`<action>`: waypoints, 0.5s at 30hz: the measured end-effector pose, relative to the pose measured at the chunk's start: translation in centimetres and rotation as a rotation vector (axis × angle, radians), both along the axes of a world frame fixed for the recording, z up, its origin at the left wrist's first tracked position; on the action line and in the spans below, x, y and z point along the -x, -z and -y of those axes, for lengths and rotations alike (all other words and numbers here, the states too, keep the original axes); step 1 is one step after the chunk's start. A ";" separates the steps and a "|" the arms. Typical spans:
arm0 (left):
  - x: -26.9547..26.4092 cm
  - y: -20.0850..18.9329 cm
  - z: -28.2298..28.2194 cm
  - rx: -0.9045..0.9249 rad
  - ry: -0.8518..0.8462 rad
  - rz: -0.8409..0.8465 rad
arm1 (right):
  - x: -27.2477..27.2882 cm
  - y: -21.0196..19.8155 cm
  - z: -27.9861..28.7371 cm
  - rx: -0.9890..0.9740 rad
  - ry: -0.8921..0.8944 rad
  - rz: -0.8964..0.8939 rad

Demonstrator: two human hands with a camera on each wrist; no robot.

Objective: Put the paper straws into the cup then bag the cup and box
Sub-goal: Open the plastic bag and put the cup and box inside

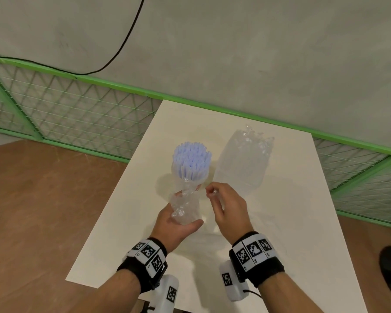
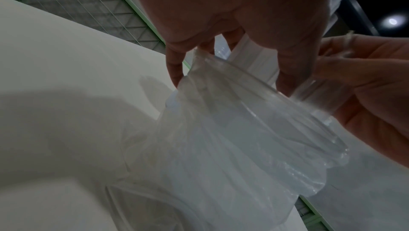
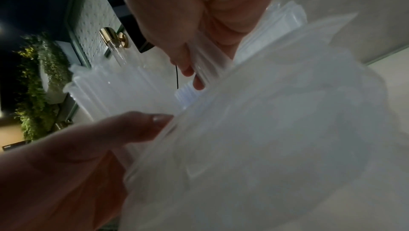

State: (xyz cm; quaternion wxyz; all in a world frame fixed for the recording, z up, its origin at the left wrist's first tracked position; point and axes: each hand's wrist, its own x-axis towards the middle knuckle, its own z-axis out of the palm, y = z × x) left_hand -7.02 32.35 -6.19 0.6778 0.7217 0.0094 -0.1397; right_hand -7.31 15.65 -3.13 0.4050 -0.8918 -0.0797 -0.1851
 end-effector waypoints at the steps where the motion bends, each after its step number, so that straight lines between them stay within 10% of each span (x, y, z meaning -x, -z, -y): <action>1: -0.1 0.1 -0.1 0.005 -0.004 -0.004 | 0.0 -0.1 0.2 0.001 -0.003 0.009; 15: -0.3 0.0 -0.1 0.004 -0.010 -0.026 | -0.2 -1.3 1.8 -0.028 0.042 -0.036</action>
